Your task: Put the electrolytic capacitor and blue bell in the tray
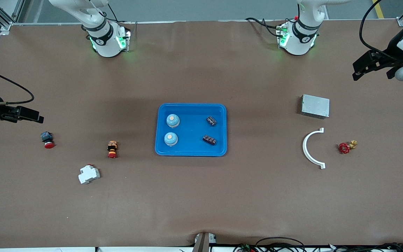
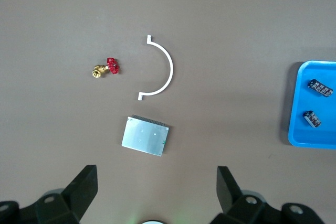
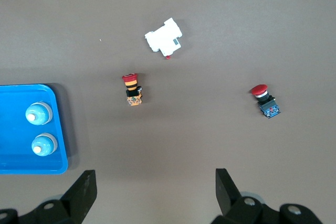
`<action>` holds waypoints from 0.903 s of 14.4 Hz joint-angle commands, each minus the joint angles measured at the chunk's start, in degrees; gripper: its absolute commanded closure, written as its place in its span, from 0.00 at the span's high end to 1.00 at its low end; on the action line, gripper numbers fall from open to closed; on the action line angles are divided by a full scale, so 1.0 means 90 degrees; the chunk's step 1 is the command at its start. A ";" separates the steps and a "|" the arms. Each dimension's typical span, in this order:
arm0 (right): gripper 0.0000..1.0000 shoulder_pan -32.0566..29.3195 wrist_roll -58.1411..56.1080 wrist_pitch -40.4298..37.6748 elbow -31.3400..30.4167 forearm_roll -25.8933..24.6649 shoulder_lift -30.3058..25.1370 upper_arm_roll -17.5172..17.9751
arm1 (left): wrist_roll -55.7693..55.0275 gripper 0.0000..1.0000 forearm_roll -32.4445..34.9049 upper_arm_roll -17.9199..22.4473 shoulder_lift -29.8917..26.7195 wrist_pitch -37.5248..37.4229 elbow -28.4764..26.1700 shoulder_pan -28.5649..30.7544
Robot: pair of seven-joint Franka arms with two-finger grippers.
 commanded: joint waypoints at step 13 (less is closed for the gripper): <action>1.00 -0.0169 0.0045 -0.0094 0.0645 -0.0140 0.0097 0.0091 | -0.0011 1.00 -0.0119 -0.0037 -0.0036 0.0121 0.0135 0.0066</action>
